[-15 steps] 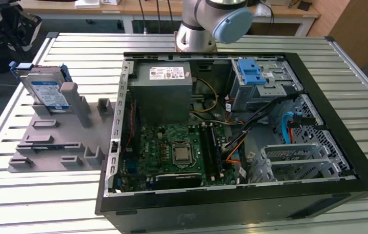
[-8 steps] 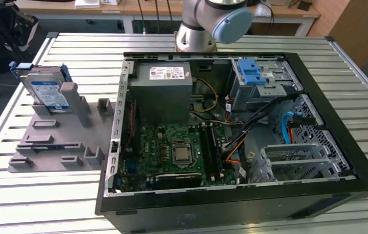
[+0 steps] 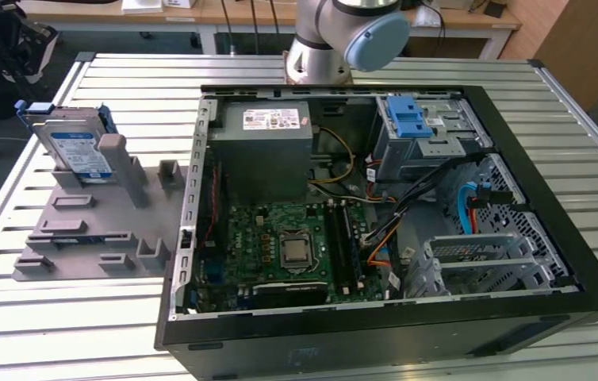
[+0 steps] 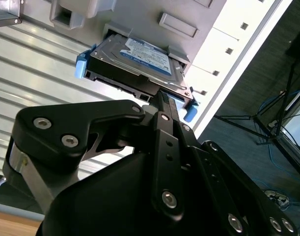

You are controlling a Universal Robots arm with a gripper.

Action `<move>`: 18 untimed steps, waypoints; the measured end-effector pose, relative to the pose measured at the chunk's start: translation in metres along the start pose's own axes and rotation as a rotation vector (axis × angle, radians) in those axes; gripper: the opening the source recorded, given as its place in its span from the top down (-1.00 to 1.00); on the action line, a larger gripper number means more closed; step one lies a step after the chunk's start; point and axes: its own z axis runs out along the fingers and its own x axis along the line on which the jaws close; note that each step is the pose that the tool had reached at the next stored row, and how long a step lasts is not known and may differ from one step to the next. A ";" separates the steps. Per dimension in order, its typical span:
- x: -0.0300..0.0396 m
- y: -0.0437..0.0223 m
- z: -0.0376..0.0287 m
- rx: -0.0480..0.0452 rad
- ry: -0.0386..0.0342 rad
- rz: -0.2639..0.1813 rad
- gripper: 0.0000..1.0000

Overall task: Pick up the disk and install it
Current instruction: 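Reach for the disk, then pick up the disk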

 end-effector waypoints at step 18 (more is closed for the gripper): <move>0.0011 -0.0001 0.0000 -0.0003 0.0005 -0.028 0.79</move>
